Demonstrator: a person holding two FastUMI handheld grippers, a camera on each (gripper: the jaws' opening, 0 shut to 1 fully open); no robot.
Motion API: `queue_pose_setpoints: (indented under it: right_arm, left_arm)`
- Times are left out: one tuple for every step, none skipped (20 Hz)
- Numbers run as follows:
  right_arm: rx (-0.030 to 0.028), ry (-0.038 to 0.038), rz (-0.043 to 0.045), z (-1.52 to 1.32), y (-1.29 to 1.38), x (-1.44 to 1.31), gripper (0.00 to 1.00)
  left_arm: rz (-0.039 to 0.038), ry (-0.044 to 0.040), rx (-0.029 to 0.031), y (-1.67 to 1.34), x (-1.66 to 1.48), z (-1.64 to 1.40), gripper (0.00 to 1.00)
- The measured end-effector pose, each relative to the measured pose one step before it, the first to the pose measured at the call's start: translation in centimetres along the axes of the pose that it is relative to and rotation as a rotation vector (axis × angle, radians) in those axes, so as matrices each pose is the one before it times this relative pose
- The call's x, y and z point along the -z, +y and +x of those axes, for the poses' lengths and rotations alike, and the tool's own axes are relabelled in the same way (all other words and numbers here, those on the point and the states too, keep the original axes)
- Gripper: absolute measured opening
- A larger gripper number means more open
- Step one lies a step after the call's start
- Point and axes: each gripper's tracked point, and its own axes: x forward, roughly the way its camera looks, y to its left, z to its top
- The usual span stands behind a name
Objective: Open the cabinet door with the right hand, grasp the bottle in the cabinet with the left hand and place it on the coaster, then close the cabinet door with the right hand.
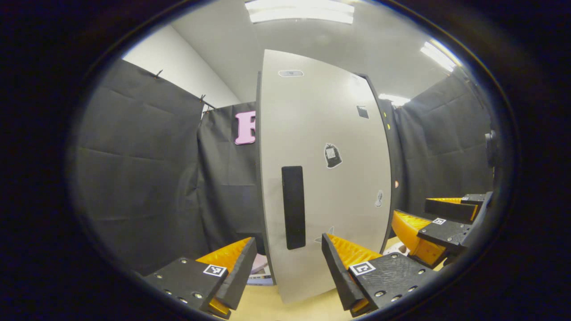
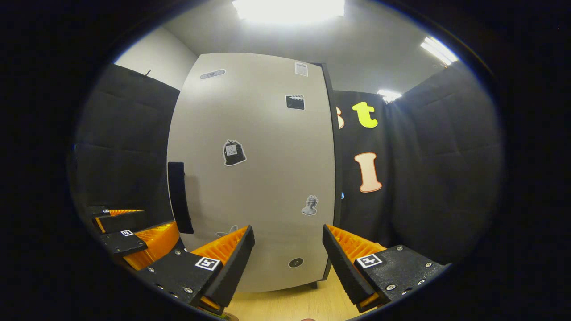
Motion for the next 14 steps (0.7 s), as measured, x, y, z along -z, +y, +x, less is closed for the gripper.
queue_pose_setpoints:
  right_arm:
    - [0.00015, 0.00446, -0.00357, -0.028, 0.065, 0.146, 0.95]
    - [0.00469, 0.00306, -0.00358, -0.112, -0.144, 0.079, 0.95]
    - [0.00390, 0.00185, -0.00105, -0.082, -0.112, 0.099, 0.95]
    - [0.00338, 0.00021, 0.00295, -0.072, -0.108, -0.010, 0.95]
    - [0.00259, 0.00257, 0.00283, -0.037, 0.009, 0.132, 0.95]
    - [0.00507, 0.00504, -0.00075, -0.030, -0.171, 0.162, 0.95]
    - [0.00430, 0.01000, -0.00690, 0.198, -0.076, 0.328, 0.95]
    - [0.00731, 0.00957, -0.00942, -0.032, -0.186, 0.347, 0.95]
    - [0.00193, 0.00319, -0.00420, -0.131, -0.082, 0.203, 0.95]
    - [-0.00041, 0.00011, 0.00241, -0.156, 0.100, -0.055, 0.95]
    - [0.00024, -0.00066, 0.00148, -0.164, -0.014, 0.036, 0.91]
    - [0.00024, -0.00290, -0.00345, -0.222, 0.012, -0.055, 0.91]
    - [0.00405, -0.00398, -0.00523, -0.154, -0.107, -0.054, 0.91]
    - [0.00167, -0.00110, -0.00384, -0.102, -0.048, -0.009, 0.91]
  left_arm:
    - [-0.00303, 0.00037, -0.00197, -0.088, 0.037, -0.096, 0.86]
    - [-0.00519, 0.00064, -0.00386, -0.006, -0.015, 0.085, 0.84]
    - [-0.00764, 0.00004, -0.00206, -0.004, 0.061, 0.091, 0.80]
    - [-0.01024, -0.00173, 0.00306, -0.139, -0.024, 0.122, 0.88]
    - [-0.01269, -0.00899, 0.00570, -0.160, -0.221, -0.017, 0.84]
    - [-0.01077, -0.01206, 0.00378, -0.059, -0.345, -0.051, 0.88]
    - [-0.00264, -0.01101, 0.00498, -0.156, -0.269, -0.120, 0.88]
    - [0.00668, -0.00652, 0.00130, -0.130, -0.131, -0.069, 0.88]
    - [0.00704, -0.00407, -0.00047, 0.019, -0.043, -0.338, 0.88]
    - [0.00022, -0.00140, 0.00318, -0.114, -0.073, -0.167, 0.88]
    - [-0.00352, 0.00200, 0.00291, -0.192, 0.050, -0.223, 0.88]
    - [-0.00006, 0.00615, -0.00397, 0.003, 0.151, -0.127, 0.88]
    - [0.00104, 0.00671, -0.00513, 0.016, 0.375, 0.297, 0.80]
    - [-0.00291, 0.00249, 0.00269, -0.109, 0.178, 0.305, 0.80]
